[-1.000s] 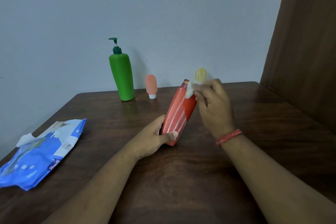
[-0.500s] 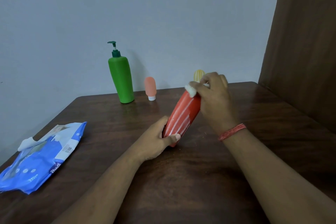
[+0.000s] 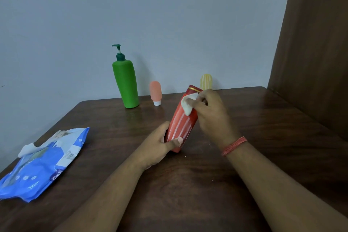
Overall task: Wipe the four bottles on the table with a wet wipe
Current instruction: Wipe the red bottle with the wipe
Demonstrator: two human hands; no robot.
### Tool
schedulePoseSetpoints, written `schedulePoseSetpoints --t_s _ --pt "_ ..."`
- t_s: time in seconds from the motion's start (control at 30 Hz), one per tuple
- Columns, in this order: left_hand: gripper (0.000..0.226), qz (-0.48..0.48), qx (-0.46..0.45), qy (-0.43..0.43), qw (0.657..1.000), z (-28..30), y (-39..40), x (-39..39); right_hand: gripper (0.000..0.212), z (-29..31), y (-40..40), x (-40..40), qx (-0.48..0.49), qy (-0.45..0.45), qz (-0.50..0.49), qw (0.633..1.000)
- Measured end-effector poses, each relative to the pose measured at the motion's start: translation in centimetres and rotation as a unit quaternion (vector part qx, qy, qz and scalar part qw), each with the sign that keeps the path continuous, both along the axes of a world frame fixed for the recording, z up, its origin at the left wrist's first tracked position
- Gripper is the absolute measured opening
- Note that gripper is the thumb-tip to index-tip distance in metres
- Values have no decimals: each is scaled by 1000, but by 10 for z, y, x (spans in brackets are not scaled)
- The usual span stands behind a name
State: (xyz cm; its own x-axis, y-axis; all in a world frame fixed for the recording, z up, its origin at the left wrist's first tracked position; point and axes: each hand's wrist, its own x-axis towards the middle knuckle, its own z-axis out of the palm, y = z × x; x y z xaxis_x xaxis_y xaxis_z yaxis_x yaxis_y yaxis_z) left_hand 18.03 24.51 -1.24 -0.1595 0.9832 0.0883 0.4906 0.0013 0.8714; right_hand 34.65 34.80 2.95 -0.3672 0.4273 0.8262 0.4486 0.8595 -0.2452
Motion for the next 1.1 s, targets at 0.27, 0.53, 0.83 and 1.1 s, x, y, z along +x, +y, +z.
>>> schedulePoseSetpoints --t_s 0.27,0.53,0.83,1.1 --pt "69 -4 39 -163 986 -1 -2 -5 31 -12 -11 -5 25 11 52 998" --pt "55 -21 49 -191 980 -3 -1 -7 15 -15 -12 -3 -33 38 95 994" --pt "53 -35 51 -208 976 -5 1 -8 19 -14 -11 -4 -103 99 117 983" --pt "44 -39 58 -202 977 -3 0 -6 23 -12 -9 -12 -110 127 111 980"
